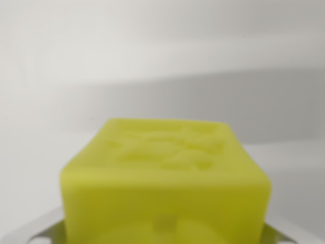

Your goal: Pick yellow cube

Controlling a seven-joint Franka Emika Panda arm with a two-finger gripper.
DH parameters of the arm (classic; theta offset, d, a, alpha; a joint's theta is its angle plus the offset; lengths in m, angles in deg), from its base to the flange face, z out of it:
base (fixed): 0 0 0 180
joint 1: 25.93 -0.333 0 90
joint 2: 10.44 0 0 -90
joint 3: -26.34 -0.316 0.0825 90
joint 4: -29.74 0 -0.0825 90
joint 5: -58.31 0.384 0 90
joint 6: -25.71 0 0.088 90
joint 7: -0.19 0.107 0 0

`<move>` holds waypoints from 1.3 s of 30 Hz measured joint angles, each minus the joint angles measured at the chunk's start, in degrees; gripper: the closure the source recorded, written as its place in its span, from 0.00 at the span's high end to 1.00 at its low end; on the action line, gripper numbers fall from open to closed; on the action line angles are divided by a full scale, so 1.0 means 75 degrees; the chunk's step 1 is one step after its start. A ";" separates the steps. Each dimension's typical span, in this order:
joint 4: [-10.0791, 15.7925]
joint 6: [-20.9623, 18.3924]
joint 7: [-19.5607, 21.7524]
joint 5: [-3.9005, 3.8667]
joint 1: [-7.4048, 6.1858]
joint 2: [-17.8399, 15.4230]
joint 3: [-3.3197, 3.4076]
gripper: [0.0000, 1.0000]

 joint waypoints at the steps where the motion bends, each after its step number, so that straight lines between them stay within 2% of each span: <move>1: 0.0003 -0.0052 -0.0002 0.0003 -0.0001 -0.0056 0.0000 0.00; 19: -0.0024 -0.1025 -0.0033 0.0047 -0.0008 -0.0994 0.0000 0.00; 39: -0.0225 -0.2132 -0.0052 0.0074 -0.0010 -0.1899 0.0001 0.00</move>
